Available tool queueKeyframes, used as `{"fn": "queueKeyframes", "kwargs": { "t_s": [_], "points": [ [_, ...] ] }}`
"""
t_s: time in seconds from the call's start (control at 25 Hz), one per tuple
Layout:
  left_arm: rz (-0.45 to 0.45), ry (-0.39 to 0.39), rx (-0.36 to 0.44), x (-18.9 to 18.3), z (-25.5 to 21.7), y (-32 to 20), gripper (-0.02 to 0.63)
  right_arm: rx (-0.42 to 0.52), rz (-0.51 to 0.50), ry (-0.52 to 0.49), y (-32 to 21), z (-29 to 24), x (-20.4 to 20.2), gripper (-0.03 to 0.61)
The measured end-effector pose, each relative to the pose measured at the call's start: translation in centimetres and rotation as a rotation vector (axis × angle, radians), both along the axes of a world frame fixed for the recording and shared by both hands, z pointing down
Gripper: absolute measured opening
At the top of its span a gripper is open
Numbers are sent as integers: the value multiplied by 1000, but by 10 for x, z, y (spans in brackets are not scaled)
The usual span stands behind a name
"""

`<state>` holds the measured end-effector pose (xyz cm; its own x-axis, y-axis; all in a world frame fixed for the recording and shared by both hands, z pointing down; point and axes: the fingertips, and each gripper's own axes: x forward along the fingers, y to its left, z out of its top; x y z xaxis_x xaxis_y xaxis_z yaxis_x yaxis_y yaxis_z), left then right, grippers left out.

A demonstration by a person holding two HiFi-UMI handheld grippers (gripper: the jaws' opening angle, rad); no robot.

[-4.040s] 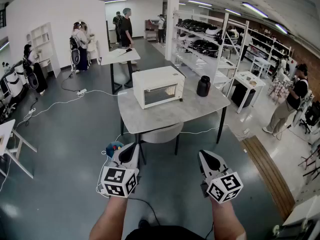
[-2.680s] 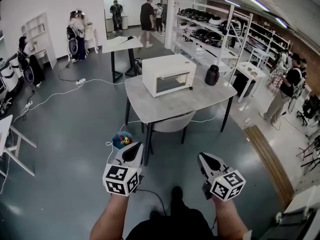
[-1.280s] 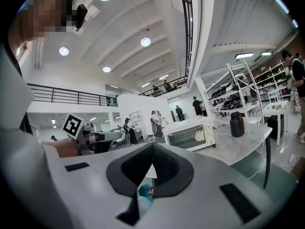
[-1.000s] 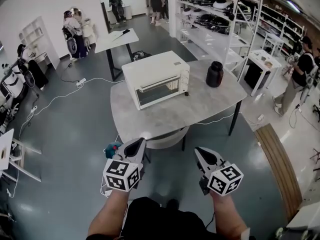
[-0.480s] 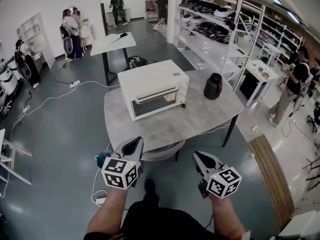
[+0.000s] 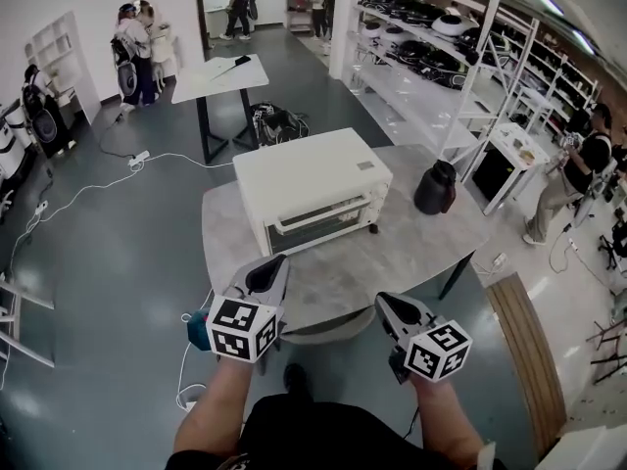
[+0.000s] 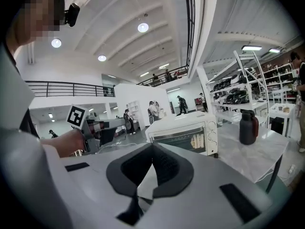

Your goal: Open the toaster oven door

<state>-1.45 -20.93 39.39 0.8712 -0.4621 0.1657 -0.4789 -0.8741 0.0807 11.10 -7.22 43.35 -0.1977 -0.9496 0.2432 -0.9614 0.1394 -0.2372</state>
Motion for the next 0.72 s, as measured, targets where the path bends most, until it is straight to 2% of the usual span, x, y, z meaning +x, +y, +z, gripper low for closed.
{"fn": "queueKeyframes", "kwargs": {
  "t_s": [0.16,0.36,0.48,0.72],
  "points": [
    [-18,23,-42,-11,-2,-48,8,-47,-43,22,-44,0,-12,-6],
    [-28,40,-30,-17,1,-94,8,-96,-88,45,-92,9,-18,-6],
    [-6,50,-46,-10,6,-101,9,-102,-94,66,-115,4,-13,-6],
    [23,21,-58,9,18,-112,9,-121,-147,87,-149,9,-12,-6]
  ]
}}
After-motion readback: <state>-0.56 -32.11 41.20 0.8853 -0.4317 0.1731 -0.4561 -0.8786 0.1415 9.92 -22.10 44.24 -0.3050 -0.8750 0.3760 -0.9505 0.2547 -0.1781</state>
